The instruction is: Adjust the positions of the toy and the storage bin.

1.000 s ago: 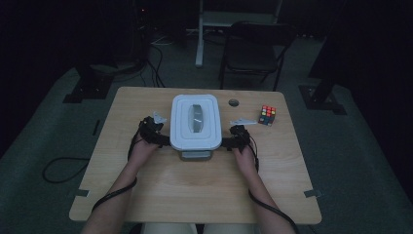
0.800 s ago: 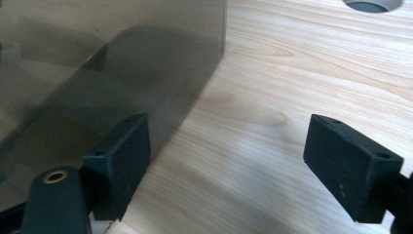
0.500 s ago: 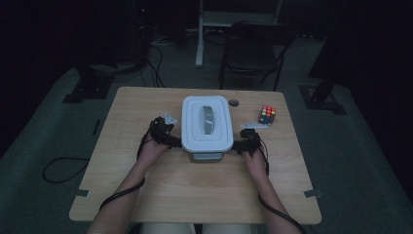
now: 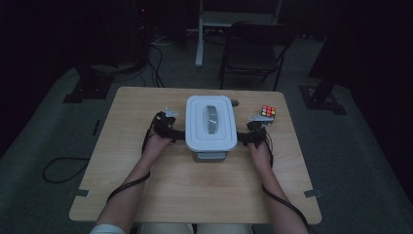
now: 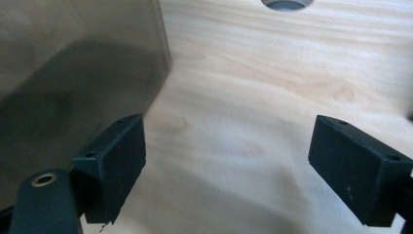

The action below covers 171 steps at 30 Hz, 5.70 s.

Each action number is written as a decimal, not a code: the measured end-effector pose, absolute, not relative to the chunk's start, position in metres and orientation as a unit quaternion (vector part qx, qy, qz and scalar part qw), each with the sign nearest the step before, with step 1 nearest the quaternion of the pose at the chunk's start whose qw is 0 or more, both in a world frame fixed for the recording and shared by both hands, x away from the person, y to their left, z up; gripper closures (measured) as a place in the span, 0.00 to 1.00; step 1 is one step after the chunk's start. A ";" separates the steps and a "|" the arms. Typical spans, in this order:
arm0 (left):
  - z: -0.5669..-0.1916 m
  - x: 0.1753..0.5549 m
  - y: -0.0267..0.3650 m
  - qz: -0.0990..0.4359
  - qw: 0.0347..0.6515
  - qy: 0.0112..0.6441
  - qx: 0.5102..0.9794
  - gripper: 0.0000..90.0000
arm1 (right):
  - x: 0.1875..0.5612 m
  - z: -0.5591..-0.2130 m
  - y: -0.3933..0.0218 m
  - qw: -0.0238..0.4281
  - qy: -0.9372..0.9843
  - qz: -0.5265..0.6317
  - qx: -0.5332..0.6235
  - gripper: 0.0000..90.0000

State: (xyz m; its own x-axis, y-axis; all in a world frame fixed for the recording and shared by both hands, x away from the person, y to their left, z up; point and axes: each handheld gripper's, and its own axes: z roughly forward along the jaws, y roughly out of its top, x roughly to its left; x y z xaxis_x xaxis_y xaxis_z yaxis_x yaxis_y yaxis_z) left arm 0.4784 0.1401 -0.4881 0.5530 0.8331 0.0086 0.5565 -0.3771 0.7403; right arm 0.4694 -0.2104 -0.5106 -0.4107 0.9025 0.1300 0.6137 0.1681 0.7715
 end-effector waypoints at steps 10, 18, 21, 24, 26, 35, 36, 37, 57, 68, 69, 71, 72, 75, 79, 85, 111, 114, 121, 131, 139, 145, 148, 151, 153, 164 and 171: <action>-0.481 0.483 0.137 0.202 0.355 0.435 0.802 0.01 | 0.480 -0.500 -0.196 0.181 0.755 0.392 0.494 0.18; -0.475 0.473 0.136 0.209 0.345 0.414 0.816 0.01 | 0.469 -0.501 -0.193 0.185 0.754 0.397 0.488 0.22; -0.475 0.464 0.138 0.201 0.346 0.411 0.819 0.01 | 0.460 -0.500 -0.193 0.183 0.759 0.397 0.482 0.22; -0.475 0.454 0.141 0.198 0.346 0.409 0.821 0.01 | 0.449 -0.500 -0.192 0.178 0.763 0.398 0.477 0.22; -0.473 0.447 0.142 0.204 0.341 0.405 0.823 0.01 | 0.440 -0.500 -0.190 0.177 0.768 0.396 0.472 0.22; -0.470 0.422 0.145 0.210 0.327 0.391 0.834 0.01 | 0.409 -0.498 -0.186 0.171 0.770 0.408 0.460 0.22; -0.470 0.419 0.145 0.211 0.326 0.389 0.835 0.01 | 0.405 -0.498 -0.186 0.171 0.769 0.410 0.459 0.22; -0.469 0.417 0.144 0.212 0.326 0.387 0.836 0.01 | 0.401 -0.498 -0.186 0.172 0.770 0.411 0.456 0.22; -0.472 0.368 0.138 0.199 0.338 0.369 0.842 0.01 | 0.343 -0.497 -0.199 0.166 0.777 0.420 0.438 0.22; -0.473 0.348 0.137 0.193 0.347 0.354 0.847 0.01 | 0.326 -0.499 -0.205 0.161 0.772 0.426 0.444 0.22; -0.474 0.348 0.138 0.196 0.349 0.352 0.846 0.01 | 0.325 -0.499 -0.205 0.162 0.771 0.427 0.443 0.22; -0.476 0.348 0.140 0.190 0.358 0.355 0.843 0.01 | 0.323 -0.500 -0.207 0.165 0.768 0.431 0.444 0.22; -0.478 0.349 0.143 0.182 0.365 0.355 0.841 0.01 | 0.323 -0.500 -0.208 0.165 0.768 0.432 0.444 0.20; -0.485 0.350 0.149 0.163 0.379 0.357 0.838 0.01 | 0.326 -0.505 -0.214 0.149 0.764 0.439 0.449 0.13; -0.495 0.351 0.157 0.157 0.367 0.368 0.840 0.01 | 0.330 -0.508 -0.222 0.166 0.764 0.428 0.453 0.13; -0.501 0.349 0.170 0.145 0.354 0.376 0.844 0.01 | 0.341 -0.511 -0.236 0.152 0.756 0.418 0.480 0.13; -0.510 0.331 0.241 0.152 0.326 0.425 0.831 0.01 | 0.430 -0.477 -0.292 0.212 0.672 0.416 0.575 0.13; -0.513 0.325 0.250 0.152 0.325 0.434 0.827 0.01 | 0.444 -0.474 -0.295 0.226 0.664 0.407 0.586 0.13; -0.519 0.316 0.262 0.158 0.314 0.457 0.817 0.01 | 0.475 -0.478 -0.298 0.235 0.653 0.379 0.613 0.13; -0.523 0.310 0.264 0.175 0.315 0.436 0.825 0.01 | 0.510 -0.481 -0.299 0.238 0.635 0.364 0.638 0.13; -0.524 0.307 0.262 0.186 0.316 0.454 0.812 0.01 | 0.526 -0.490 -0.298 0.234 0.632 0.344 0.654 0.13; -0.524 0.305 0.261 0.190 0.314 0.463 0.807 0.01 | 0.534 -0.501 -0.294 0.229 0.639 0.327 0.658 0.16; -0.524 0.305 0.261 0.190 0.314 0.463 0.807 0.01 | 0.534 -0.504 -0.293 0.227 0.638 0.320 0.662 0.20; -0.524 0.305 0.261 0.190 0.314 0.463 0.807 0.01 | 0.533 -0.509 -0.289 0.231 0.639 0.316 0.662 0.28; -0.524 0.305 0.261 0.190 0.314 0.463 0.807 0.01 | 0.532 -0.511 -0.288 0.235 0.638 0.313 0.663 0.31; -0.524 0.305 0.261 0.190 0.314 0.463 0.807 0.01 | 0.527 -0.509 -0.287 0.233 0.651 0.305 0.655 0.38; -0.524 0.305 0.261 0.190 0.314 0.463 0.807 0.01 | 0.515 -0.503 -0.292 0.240 0.655 0.318 0.642 0.38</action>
